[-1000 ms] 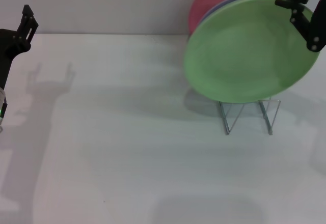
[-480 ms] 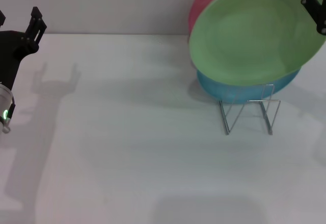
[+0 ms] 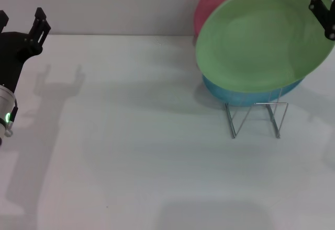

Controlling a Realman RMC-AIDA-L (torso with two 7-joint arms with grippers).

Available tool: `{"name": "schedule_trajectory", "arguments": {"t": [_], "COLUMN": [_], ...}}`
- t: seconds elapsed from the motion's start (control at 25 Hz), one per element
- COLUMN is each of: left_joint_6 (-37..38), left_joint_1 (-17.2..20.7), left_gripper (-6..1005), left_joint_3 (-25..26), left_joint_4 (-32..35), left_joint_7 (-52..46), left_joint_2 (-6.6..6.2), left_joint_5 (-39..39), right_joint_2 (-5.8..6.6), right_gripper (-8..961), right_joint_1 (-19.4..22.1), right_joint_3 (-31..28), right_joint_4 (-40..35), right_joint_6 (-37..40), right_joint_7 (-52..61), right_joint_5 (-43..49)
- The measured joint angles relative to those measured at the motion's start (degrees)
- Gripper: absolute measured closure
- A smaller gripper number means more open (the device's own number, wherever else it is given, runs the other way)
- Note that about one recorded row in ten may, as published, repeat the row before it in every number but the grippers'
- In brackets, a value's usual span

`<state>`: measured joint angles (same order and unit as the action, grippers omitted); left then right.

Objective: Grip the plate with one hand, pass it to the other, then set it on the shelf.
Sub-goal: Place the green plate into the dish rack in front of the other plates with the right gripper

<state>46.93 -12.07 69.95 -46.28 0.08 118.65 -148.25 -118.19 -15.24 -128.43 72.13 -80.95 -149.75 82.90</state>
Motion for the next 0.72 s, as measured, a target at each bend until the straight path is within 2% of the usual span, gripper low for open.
{"name": "schedule_trajectory", "arguments": {"t": [0.72], "left_joint_6": [-0.1], "left_joint_1": [-1.0], "left_gripper": [186], "left_joint_3": [-0.5], "left_joint_4": [0.9], "left_joint_7": [-0.1], "left_joint_2": [0.00], "left_joint_5": [0.0], "right_joint_2": [-0.54], "right_gripper": [922], "right_joint_1": [1.3], "right_joint_3": [-0.1], "right_joint_4": [-2.1], "right_joint_6": [0.0], "right_joint_7": [-1.6], "right_joint_5": [0.6]}}
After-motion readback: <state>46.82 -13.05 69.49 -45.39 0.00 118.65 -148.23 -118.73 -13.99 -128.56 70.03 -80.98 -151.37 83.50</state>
